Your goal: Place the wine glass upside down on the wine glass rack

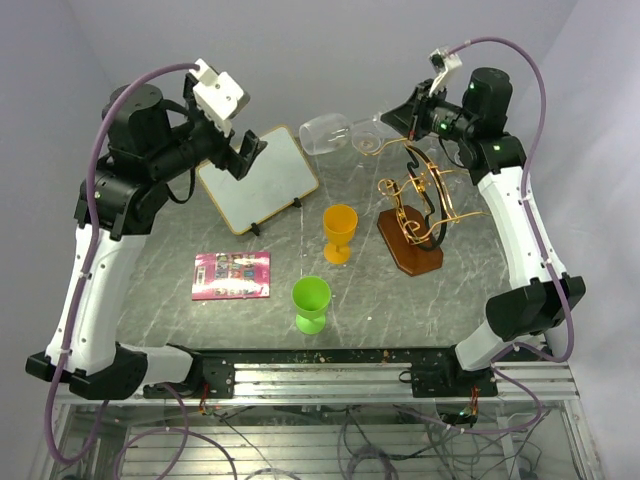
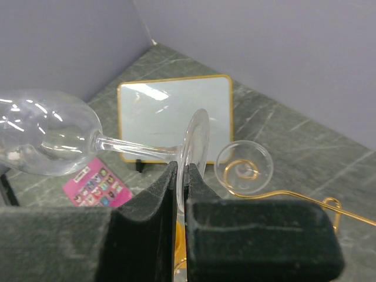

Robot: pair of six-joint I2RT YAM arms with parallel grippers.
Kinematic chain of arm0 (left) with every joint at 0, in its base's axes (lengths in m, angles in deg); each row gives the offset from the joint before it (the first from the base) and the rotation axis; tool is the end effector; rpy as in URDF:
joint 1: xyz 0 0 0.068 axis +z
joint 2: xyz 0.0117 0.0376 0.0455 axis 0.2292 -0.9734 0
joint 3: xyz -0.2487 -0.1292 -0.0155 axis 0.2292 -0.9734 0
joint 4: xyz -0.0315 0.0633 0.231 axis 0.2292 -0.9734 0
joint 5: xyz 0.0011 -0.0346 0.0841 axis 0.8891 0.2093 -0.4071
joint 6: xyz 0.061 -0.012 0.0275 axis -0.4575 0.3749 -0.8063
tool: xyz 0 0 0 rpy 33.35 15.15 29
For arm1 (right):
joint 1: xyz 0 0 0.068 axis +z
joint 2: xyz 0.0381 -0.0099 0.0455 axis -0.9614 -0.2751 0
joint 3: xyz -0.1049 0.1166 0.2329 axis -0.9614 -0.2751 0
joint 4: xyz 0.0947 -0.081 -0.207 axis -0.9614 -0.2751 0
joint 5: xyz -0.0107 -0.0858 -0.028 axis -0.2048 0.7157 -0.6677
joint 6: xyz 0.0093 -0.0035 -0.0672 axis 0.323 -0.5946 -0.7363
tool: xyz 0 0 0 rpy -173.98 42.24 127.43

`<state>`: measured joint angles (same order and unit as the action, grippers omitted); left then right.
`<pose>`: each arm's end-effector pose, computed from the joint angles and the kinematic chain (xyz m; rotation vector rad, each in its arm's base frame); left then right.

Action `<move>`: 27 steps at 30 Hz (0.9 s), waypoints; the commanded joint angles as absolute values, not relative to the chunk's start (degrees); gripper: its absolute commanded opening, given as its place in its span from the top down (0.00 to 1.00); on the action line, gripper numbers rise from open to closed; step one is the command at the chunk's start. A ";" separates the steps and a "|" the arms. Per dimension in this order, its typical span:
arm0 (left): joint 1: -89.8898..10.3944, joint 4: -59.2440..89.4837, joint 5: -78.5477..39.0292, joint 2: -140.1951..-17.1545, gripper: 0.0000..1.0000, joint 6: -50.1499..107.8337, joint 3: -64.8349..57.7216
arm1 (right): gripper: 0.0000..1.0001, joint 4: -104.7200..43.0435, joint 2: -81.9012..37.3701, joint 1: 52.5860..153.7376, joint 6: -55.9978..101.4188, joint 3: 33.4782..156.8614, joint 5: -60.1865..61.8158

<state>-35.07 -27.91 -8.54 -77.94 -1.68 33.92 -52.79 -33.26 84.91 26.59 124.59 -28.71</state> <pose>0.1991 -0.0993 0.5403 0.8185 1.4658 -0.3222 0.3377 0.0984 0.4748 -0.4885 1.7083 0.8349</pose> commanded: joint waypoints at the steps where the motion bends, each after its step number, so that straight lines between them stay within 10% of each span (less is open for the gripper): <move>1: -33.45 -33.67 -13.34 -75.75 0.00 -10.36 32.74 | 1.00 -55.38 -31.86 84.92 19.67 128.55 -23.42; 27: -30.58 -35.72 -12.72 -73.14 0.02 -14.09 26.72 | 1.00 -62.26 -31.28 106.49 -18.97 121.80 22.06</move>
<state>-31.31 -36.26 -13.41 -73.35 -13.85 27.14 -65.14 -32.84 105.26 -14.56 122.97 14.15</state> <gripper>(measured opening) 0.984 0.037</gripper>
